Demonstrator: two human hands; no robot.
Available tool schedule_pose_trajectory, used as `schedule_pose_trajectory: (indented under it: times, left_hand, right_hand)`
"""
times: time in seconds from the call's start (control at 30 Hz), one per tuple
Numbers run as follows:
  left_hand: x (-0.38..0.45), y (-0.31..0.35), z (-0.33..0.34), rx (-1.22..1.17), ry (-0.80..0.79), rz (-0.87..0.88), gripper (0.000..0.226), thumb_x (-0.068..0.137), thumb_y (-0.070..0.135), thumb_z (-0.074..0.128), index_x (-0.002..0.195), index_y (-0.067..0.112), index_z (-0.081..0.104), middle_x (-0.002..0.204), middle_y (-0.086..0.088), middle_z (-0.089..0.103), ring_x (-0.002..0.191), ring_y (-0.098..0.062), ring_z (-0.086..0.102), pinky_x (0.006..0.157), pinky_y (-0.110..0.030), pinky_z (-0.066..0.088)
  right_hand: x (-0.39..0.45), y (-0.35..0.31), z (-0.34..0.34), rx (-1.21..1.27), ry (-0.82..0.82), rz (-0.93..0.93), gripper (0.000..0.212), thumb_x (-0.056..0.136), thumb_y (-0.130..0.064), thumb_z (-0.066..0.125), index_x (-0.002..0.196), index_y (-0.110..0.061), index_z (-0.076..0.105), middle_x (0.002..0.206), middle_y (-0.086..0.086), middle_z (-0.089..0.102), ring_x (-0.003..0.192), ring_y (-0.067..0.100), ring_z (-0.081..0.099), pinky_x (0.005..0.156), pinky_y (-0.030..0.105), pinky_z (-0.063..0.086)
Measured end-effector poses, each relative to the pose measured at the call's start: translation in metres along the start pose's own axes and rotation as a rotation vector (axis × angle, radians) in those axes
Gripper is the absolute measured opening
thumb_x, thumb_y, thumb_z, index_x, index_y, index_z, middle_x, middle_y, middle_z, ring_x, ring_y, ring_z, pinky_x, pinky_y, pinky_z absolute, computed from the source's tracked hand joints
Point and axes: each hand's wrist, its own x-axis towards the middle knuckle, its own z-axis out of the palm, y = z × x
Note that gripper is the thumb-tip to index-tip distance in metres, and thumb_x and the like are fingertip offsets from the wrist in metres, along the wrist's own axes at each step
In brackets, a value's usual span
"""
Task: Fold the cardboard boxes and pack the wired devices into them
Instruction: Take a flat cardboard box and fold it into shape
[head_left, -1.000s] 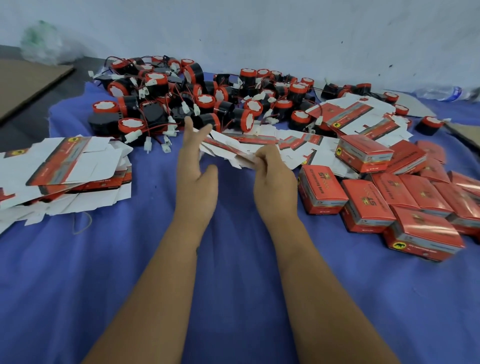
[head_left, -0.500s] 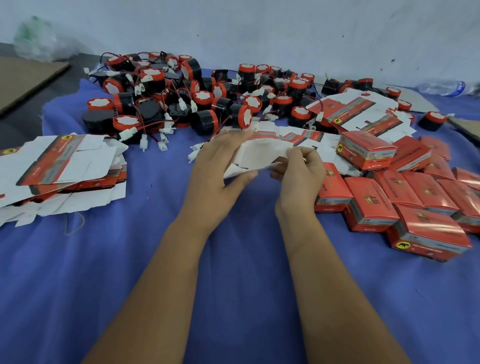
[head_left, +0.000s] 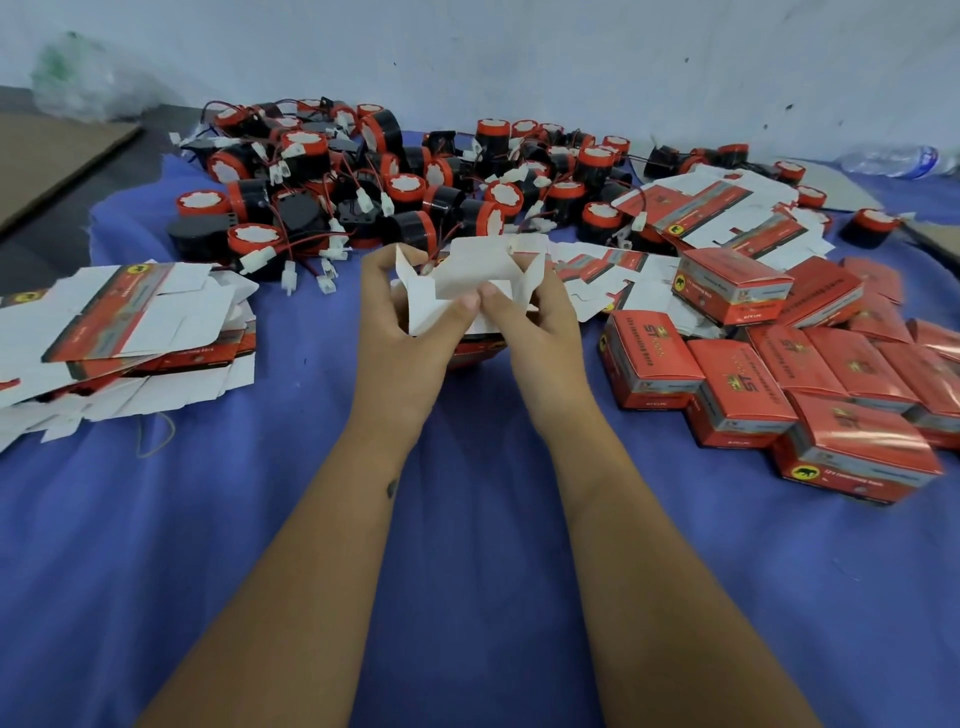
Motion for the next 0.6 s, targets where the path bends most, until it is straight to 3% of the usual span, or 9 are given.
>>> schedule_pose_trajectory:
  times: [0.1, 0.2, 0.27, 0.37, 0.43, 0.5, 0.6]
  left_hand:
    - [0.000, -0.001, 0.002, -0.064, 0.017, -0.036, 0.033, 0.085, 0.018, 0.068, 0.106, 0.035, 0.049, 0.105, 0.008, 0.067, 0.096, -0.014, 0.069, 0.071, -0.023, 0.054]
    - [0.001, 0.000, 0.002, -0.115, 0.106, -0.043, 0.024, 0.091, 0.020, 0.053, 0.103, 0.038, 0.045, 0.105, 0.007, 0.061, 0.091, -0.014, 0.063, 0.072, -0.028, 0.054]
    - [0.001, 0.002, 0.001, -0.066, 0.132, -0.004, 0.020, 0.092, 0.024, 0.049, 0.105, 0.038, 0.042, 0.107, 0.004, 0.056, 0.092, -0.015, 0.061, 0.076, -0.034, 0.054]
    - [-0.001, 0.006, 0.001, -0.094, 0.051, 0.027, 0.020, 0.096, 0.044, 0.043, 0.111, 0.031, 0.048, 0.118, -0.016, 0.056, 0.107, -0.032, 0.058, 0.092, -0.050, 0.049]
    - [-0.001, 0.006, 0.001, -0.137, 0.005, 0.021, 0.032, 0.101, 0.043, 0.031, 0.118, 0.028, 0.055, 0.125, -0.013, 0.060, 0.117, -0.029, 0.058, 0.100, -0.047, 0.048]
    - [-0.001, 0.004, 0.000, -0.080, -0.043, 0.012, 0.036, 0.103, 0.031, 0.029, 0.124, 0.030, 0.059, 0.129, 0.001, 0.064, 0.123, -0.017, 0.057, 0.102, -0.033, 0.047]
    - [-0.002, 0.000, 0.000, 0.020, -0.088, 0.016, 0.037, 0.105, 0.018, 0.034, 0.132, 0.036, 0.051, 0.133, 0.023, 0.054, 0.129, 0.004, 0.048, 0.105, -0.015, 0.039]
  right_hand:
    - [0.000, 0.004, 0.003, 0.037, -0.044, 0.006, 0.030, 0.096, -0.014, 0.056, 0.123, -0.026, 0.055, 0.126, 0.002, 0.060, 0.118, 0.013, 0.057, 0.100, 0.034, 0.049]
    - [-0.003, 0.003, 0.008, 0.030, -0.082, 0.014, 0.026, 0.092, -0.017, 0.051, 0.106, -0.039, 0.057, 0.103, -0.022, 0.066, 0.099, -0.003, 0.060, 0.084, 0.018, 0.050]
    - [-0.005, 0.003, 0.013, -0.029, -0.069, 0.004, 0.025, 0.091, -0.019, 0.048, 0.100, -0.041, 0.056, 0.104, -0.017, 0.064, 0.100, 0.001, 0.059, 0.086, 0.021, 0.050]
    - [-0.005, 0.003, 0.016, -0.055, -0.033, -0.011, 0.032, 0.096, -0.015, 0.044, 0.099, -0.046, 0.052, 0.113, -0.011, 0.059, 0.105, 0.004, 0.056, 0.090, 0.024, 0.048]
    - [-0.004, 0.003, 0.014, -0.048, -0.004, -0.003, 0.036, 0.098, -0.011, 0.043, 0.101, -0.047, 0.049, 0.115, -0.010, 0.057, 0.106, 0.002, 0.055, 0.088, 0.021, 0.047]
    - [-0.002, 0.005, 0.014, -0.051, 0.020, 0.006, 0.036, 0.098, -0.009, 0.042, 0.107, -0.043, 0.048, 0.122, -0.003, 0.057, 0.110, 0.009, 0.055, 0.090, 0.024, 0.048]
    - [-0.002, 0.006, 0.014, -0.060, 0.030, 0.009, 0.037, 0.096, -0.008, 0.045, 0.107, -0.044, 0.047, 0.125, 0.000, 0.056, 0.112, 0.010, 0.054, 0.085, 0.018, 0.046]
